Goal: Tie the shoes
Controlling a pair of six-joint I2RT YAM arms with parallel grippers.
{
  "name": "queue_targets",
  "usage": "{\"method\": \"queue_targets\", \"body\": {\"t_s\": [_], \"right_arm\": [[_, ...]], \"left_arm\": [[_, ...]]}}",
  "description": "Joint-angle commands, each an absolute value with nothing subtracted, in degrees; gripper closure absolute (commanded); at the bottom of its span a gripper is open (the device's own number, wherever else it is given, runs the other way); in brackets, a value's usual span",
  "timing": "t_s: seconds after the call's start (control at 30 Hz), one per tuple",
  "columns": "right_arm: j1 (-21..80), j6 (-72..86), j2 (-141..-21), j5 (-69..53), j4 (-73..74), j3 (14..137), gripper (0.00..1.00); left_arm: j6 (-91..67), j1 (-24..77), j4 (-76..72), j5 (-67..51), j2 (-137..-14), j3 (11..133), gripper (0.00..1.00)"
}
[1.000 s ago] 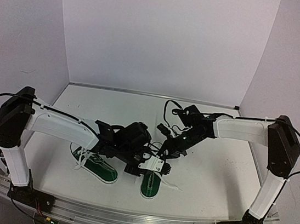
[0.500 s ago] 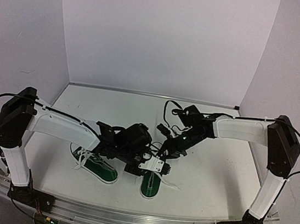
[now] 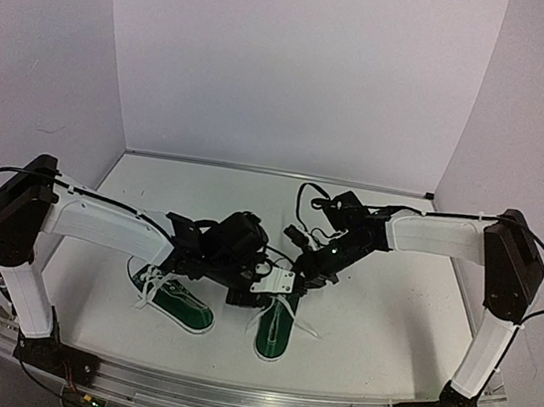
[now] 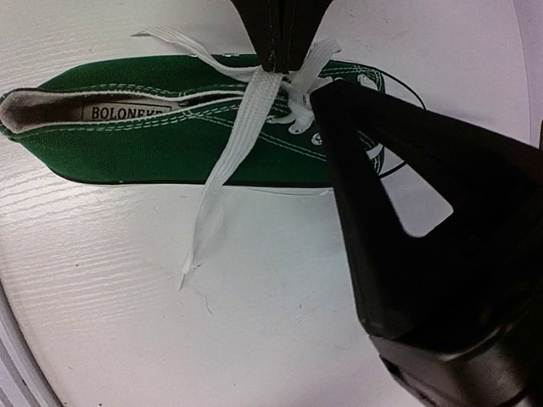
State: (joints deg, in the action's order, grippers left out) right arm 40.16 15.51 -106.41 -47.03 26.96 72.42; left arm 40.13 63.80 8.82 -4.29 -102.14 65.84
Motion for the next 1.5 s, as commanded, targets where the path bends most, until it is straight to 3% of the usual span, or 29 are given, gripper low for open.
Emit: {"method": "queue_targets", "body": {"t_s": [0.0,1.47], "right_arm": [[39.9,15.6,-106.0,-47.5,26.1,74.3,1.0],[39.4,16.8,-104.7,-49.8,25.2,73.5,1.0]], "left_arm": [[35.5,62.7,4.8,-5.5,-99.6,65.2,1.0],[5.1,59.2,-11.3,-6.6,-106.9,60.5,1.0]]}}
